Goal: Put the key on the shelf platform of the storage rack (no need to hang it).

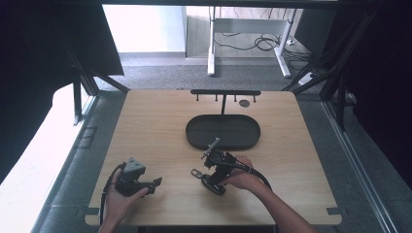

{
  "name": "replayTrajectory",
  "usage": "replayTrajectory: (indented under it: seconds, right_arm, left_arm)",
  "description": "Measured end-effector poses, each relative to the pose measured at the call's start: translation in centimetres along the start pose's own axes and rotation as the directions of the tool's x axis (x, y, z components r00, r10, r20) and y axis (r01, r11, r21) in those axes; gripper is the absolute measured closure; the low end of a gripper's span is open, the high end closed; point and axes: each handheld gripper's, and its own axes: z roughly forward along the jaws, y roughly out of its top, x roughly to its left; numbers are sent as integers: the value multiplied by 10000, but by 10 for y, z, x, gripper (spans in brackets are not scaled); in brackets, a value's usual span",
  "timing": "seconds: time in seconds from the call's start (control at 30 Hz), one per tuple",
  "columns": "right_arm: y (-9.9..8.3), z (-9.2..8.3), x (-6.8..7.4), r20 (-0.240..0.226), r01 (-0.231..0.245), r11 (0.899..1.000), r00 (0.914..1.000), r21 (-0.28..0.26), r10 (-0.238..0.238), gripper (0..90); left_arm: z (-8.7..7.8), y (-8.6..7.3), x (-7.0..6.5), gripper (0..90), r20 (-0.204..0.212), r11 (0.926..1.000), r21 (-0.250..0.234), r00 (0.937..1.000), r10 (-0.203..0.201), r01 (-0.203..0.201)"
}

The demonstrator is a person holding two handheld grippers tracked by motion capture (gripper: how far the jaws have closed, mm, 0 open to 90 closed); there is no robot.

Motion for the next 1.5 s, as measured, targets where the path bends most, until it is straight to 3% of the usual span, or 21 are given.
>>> replayTrajectory:
  seconds: [0.37, 0.63, 1.07, 1.23, 1.5]
  right_arm:
    - [4, 22, 9, -114, 283, 9981, 9996, 550, -277, 278]
    - [4, 38, 11, -79, 174, 9961, 9998, 869, -168, 288]
    - [3, 43, 9, -238, 14, 9941, 9997, 1083, 11, 364]
    - [3, 42, 7, -609, -55, 9932, 9981, 1161, 126, 482]
    - [2, 41, 5, -624, -62, 9932, 9980, 1163, 135, 492]
  left_arm:
    - [0, 0, 0, 232, 3, 10000, 18, 10000, 21, -21]
    - [0, 0, -1, 232, 12, 10000, 21, 10000, 40, -40]
    - [1, 0, -2, 232, 10, 10000, 38, 10000, 64, -64]
    - [1, 0, -2, 233, 23, 10000, 52, 10000, 76, -76]
    - [2, 0, -3, 233, 20, 9999, 46, 10000, 90, -90]
